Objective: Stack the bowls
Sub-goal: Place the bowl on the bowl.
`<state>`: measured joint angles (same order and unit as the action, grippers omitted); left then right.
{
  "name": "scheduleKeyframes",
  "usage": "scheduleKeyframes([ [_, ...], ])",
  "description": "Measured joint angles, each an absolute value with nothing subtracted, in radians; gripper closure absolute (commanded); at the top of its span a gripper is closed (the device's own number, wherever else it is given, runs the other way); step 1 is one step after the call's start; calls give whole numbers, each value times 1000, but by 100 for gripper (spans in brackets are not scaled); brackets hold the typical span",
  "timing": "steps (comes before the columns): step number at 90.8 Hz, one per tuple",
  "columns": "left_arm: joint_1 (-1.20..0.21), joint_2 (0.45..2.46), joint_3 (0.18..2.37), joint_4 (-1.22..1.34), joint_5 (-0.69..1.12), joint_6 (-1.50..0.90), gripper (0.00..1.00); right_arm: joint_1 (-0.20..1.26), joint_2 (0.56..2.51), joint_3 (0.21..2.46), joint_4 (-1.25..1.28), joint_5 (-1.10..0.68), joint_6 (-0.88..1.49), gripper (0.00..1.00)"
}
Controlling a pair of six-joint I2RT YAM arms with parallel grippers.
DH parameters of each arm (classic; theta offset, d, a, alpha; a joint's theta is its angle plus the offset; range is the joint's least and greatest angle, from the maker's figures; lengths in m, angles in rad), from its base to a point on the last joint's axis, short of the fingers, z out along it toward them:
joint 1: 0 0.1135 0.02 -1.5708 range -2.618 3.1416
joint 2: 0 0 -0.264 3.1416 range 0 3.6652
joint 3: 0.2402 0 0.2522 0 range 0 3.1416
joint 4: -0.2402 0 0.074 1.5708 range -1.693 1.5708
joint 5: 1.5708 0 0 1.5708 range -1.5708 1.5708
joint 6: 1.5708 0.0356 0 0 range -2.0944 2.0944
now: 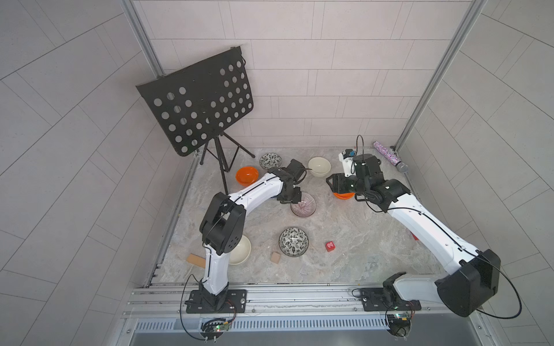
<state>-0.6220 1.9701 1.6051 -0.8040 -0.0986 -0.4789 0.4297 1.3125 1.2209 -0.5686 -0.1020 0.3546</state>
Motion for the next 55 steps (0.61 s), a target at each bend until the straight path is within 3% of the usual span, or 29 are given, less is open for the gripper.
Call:
scheduleKeyframes([
  [19, -619, 1970, 1606, -804, -101, -471, 83, 430, 1313, 1205, -570, -102, 355, 38],
  [55, -606, 1975, 1605, -800, -93, -471, 87, 430, 1313, 1187, -569, -107, 355, 38],
])
